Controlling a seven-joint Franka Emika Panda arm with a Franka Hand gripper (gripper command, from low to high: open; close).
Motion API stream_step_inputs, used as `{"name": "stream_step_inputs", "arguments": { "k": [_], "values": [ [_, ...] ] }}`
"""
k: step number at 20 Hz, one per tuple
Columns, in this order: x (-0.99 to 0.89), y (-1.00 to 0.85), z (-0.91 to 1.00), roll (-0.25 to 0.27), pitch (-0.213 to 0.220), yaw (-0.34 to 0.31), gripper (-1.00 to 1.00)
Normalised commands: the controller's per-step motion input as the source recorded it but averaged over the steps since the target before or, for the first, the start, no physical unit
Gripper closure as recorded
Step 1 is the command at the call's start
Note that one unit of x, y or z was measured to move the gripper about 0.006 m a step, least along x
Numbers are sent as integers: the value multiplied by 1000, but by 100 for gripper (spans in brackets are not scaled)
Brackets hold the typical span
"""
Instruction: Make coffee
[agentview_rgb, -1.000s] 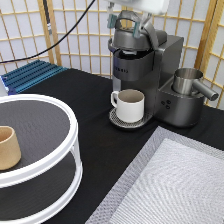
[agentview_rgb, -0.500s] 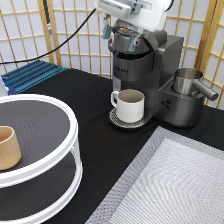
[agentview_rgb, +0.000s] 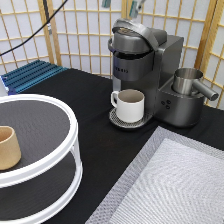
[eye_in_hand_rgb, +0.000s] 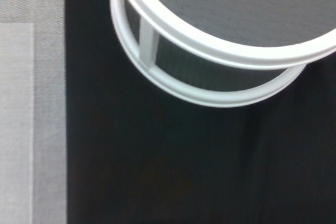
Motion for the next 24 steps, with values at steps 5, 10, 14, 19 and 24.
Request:
{"name": "stream_step_inputs", "arguments": {
  "k": [5,10,14,19,24],
  "values": [
    [421,301,-77,-2,30,56,-100],
    [554,-201,-98,-25,73,-9,-100],
    [245,-559,-301,-1,49,-30,-100],
    [174,-614,-644,0,32,-22,-100],
    [309,-264,-979,0,17,0,-100]
  ]
}}
